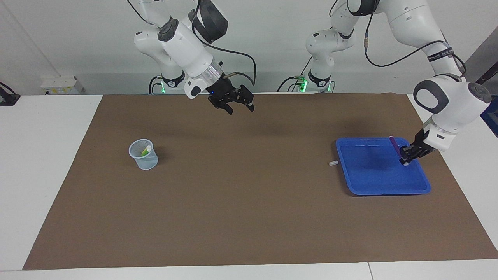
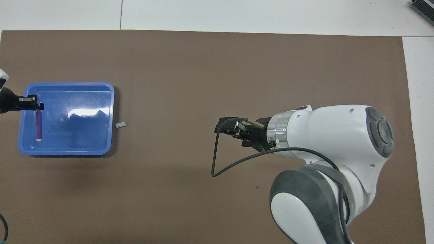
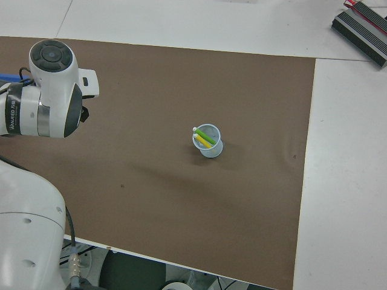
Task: Transfer and insert pens with both arms
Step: 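Lift the purple pen with the left gripper toward the right gripper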
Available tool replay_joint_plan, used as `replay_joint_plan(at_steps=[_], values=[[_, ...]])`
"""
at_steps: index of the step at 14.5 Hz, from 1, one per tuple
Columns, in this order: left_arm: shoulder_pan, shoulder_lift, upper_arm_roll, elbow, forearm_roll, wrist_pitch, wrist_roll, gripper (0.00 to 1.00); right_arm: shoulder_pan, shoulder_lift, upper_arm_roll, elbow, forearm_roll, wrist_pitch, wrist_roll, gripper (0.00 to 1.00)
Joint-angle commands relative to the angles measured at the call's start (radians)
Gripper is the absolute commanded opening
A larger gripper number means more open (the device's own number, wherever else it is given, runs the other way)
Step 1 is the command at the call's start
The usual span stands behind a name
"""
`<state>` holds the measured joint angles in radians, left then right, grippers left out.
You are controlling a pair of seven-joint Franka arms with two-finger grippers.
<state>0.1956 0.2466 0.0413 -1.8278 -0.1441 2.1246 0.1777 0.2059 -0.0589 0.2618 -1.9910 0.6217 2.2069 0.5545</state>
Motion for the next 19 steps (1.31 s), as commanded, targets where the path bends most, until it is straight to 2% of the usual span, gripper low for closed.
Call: replay_joint_plan(at_steps=[1, 6, 11, 16, 19], values=[[-0.051, -0.075, 0.009, -0.008, -0.006, -0.047, -0.185, 0.00, 0.023, 0.010, -0.001, 0.001, 0.043, 0.046, 0.047, 1.00], [-0.105, -0.162, 0.003, 0.035, -0.003, -0.139, -0.504, 0.00, 0.043, 0.016, -0.001, 0.000, 0.093, 0.120, 0.140, 1.00], [-0.159, -0.260, -0.001, 0.028, -0.003, -0.163, -0.824, 0.00, 0.052, 0.025, 0.000, 0.000, 0.098, 0.135, 0.147, 1.00], [-0.254, -0.315, -0.003, 0.025, 0.004, -0.163, -1.196, 0.00, 0.110, 0.041, 0.000, 0.003, 0.101, 0.247, 0.248, 1.00], [-0.306, -0.342, -0.003, 0.024, 0.011, -0.161, -1.360, 0.00, 0.116, 0.041, 0.000, 0.001, 0.177, 0.284, 0.277, 1.00]])
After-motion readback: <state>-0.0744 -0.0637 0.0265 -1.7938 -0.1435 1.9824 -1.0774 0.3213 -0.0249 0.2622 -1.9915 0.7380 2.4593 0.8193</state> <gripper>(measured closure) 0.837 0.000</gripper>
